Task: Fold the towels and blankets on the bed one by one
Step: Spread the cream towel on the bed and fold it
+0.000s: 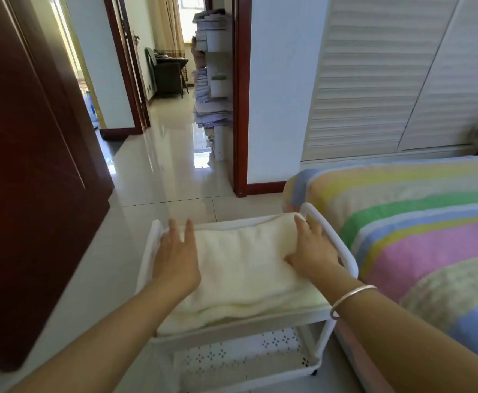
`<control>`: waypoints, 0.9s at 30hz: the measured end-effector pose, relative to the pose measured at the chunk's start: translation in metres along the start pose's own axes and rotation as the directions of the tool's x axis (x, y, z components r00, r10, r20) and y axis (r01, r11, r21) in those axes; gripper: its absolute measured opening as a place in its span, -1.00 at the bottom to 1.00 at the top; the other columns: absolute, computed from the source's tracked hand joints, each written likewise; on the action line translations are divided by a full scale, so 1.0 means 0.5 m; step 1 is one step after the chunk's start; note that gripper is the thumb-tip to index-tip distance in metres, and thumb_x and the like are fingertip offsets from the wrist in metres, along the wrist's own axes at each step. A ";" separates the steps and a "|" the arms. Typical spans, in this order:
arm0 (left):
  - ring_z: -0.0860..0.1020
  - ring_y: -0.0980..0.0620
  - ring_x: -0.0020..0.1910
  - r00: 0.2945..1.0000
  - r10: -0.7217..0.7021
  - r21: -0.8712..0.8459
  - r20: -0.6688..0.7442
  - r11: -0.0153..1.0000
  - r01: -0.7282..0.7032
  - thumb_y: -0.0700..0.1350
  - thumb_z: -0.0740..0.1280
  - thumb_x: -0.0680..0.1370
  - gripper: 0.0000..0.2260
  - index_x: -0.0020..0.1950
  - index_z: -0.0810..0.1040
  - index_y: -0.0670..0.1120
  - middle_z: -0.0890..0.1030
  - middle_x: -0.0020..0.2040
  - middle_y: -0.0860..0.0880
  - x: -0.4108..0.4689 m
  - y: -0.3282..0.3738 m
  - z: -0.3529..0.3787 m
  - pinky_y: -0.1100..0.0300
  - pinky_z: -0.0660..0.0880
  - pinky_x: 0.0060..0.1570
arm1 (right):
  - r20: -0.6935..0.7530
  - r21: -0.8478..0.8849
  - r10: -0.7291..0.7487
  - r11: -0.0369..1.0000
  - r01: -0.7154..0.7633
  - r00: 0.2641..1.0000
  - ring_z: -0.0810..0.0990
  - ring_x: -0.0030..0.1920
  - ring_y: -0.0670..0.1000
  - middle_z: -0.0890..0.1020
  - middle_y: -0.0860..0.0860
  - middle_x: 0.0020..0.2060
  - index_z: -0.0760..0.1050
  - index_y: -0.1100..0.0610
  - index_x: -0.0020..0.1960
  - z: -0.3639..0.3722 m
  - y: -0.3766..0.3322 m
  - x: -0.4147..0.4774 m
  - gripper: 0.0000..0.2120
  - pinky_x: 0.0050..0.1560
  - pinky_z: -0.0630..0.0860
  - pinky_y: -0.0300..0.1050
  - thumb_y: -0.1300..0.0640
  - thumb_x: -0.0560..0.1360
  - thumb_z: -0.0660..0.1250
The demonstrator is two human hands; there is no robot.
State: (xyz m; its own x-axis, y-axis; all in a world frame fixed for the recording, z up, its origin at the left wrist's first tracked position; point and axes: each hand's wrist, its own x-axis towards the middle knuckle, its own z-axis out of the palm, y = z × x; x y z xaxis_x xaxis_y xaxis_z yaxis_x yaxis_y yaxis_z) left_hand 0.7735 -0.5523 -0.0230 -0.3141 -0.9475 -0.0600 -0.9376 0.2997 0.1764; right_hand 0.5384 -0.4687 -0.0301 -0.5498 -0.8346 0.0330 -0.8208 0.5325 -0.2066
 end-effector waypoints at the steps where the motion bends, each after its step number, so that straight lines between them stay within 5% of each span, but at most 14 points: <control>1: -0.08 -0.16 0.57 0.993 0.097 0.026 -0.068 0.995 -0.095 -0.17 0.23 0.57 -0.25 0.59 -0.20 -0.02 -0.23 0.58 -0.13 -0.003 0.012 0.001 -0.04 0.05 0.52 | -0.056 -0.086 -0.037 0.996 0.033 0.998 0.22 0.45 0.21 0.14 0.15 0.49 -0.06 -0.01 0.54 -0.001 -0.015 -0.002 -0.28 0.40 0.29 0.12 -0.02 0.54 0.28; 3: -0.12 -0.14 0.57 0.983 0.183 0.012 -0.025 0.983 -0.183 0.16 0.17 0.59 -0.30 0.60 -0.15 0.05 -0.18 0.60 -0.08 -0.001 0.037 0.020 -0.11 -0.11 0.52 | -0.119 -0.249 -0.147 0.962 0.114 0.982 0.02 0.52 0.24 0.03 0.14 0.54 -0.08 -0.03 0.56 0.006 -0.051 -0.013 -0.38 0.50 -0.02 0.23 -0.15 0.59 0.08; 6: -0.31 -0.17 0.54 0.972 0.113 0.056 0.207 0.990 -0.127 0.57 -0.09 0.37 -0.10 0.57 -0.26 0.15 -0.31 0.57 -0.04 -0.003 0.050 0.088 -0.27 -0.34 0.42 | 0.105 -0.294 -0.166 0.937 0.190 0.981 -0.39 0.49 0.25 -0.32 0.08 0.53 -0.31 -0.09 0.55 0.060 -0.075 -0.032 -0.26 0.34 -0.45 0.40 -0.41 0.51 -0.21; 9: -0.42 -0.13 0.50 0.968 0.092 0.067 0.234 0.992 -0.110 0.64 -0.31 0.13 0.04 0.54 -0.34 0.19 -0.41 0.54 0.00 0.006 0.032 0.132 -0.30 -0.40 0.38 | 0.307 -0.152 -0.114 0.974 0.167 0.945 -0.48 0.46 0.18 -0.38 0.03 0.51 -0.34 -0.13 0.54 0.104 -0.052 -0.014 -0.20 0.37 -0.43 0.36 -0.49 0.45 -0.22; 13: -0.36 -0.11 0.52 0.975 0.106 0.042 0.197 0.992 -0.116 0.60 -0.20 0.30 -0.07 0.56 -0.28 0.16 -0.35 0.56 -0.01 0.001 0.029 0.119 -0.26 -0.37 0.41 | 0.356 -0.054 -0.152 0.982 0.182 0.922 -0.43 0.49 0.14 -0.31 -0.01 0.54 -0.24 -0.12 0.56 0.089 -0.041 -0.003 -0.25 0.40 -0.43 0.30 -0.44 0.49 -0.15; 16: -0.18 -0.02 0.57 0.981 0.172 -0.143 0.093 0.977 -0.158 0.59 -0.09 0.33 -0.08 0.59 -0.03 0.14 -0.11 0.61 0.00 -0.040 0.034 0.093 -0.12 -0.26 0.50 | 0.207 0.020 -0.200 0.980 0.200 0.958 -0.29 0.54 0.11 -0.10 0.00 0.57 -0.05 -0.07 0.57 0.057 -0.020 -0.052 -0.35 0.49 -0.30 0.16 -0.30 0.58 -0.05; 19: 0.06 0.11 0.54 0.962 0.275 -0.512 0.009 0.827 -0.231 0.68 -0.07 0.18 -0.04 0.48 0.23 0.23 0.14 0.55 0.15 -0.127 0.050 0.073 0.00 -0.05 0.53 | -0.186 0.091 -0.192 0.973 0.212 0.964 -0.09 0.55 0.11 0.15 0.00 0.54 0.19 -0.05 0.51 0.022 0.029 -0.175 -0.46 0.52 -0.09 0.02 -0.17 0.58 0.15; 22: 0.32 0.17 0.40 0.922 0.384 -0.652 -0.050 0.687 -0.322 0.57 0.14 0.28 -0.30 0.31 0.39 0.24 0.37 0.39 0.24 -0.225 0.107 0.043 0.13 0.25 0.42 | -0.367 -0.023 -0.222 0.973 0.230 0.903 0.16 0.52 0.13 0.37 0.02 0.45 0.40 -0.03 0.39 -0.013 0.103 -0.316 -0.46 0.48 0.13 0.04 -0.09 0.44 0.38; 27: 0.53 0.28 0.10 0.834 0.505 -0.790 -0.222 0.408 -0.458 0.13 0.39 0.50 -0.80 0.11 0.54 0.17 0.58 0.09 0.24 -0.372 0.345 -0.036 0.26 0.48 0.08 | -0.502 -0.060 -0.083 0.996 0.061 0.861 0.40 0.36 0.18 0.58 0.00 0.22 0.47 0.11 0.30 -0.157 0.280 -0.517 -0.47 0.26 0.37 0.01 -0.03 0.35 0.27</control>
State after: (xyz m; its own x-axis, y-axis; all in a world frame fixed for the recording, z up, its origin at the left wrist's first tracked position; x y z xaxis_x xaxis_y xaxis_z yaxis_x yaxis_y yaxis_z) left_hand 0.6729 -0.3263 0.0362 -0.7022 -0.6638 0.2573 -0.1212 0.4677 0.8756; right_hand 0.5536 -0.1674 0.0095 -0.4834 -0.6919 0.5363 -0.8604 0.4885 -0.1453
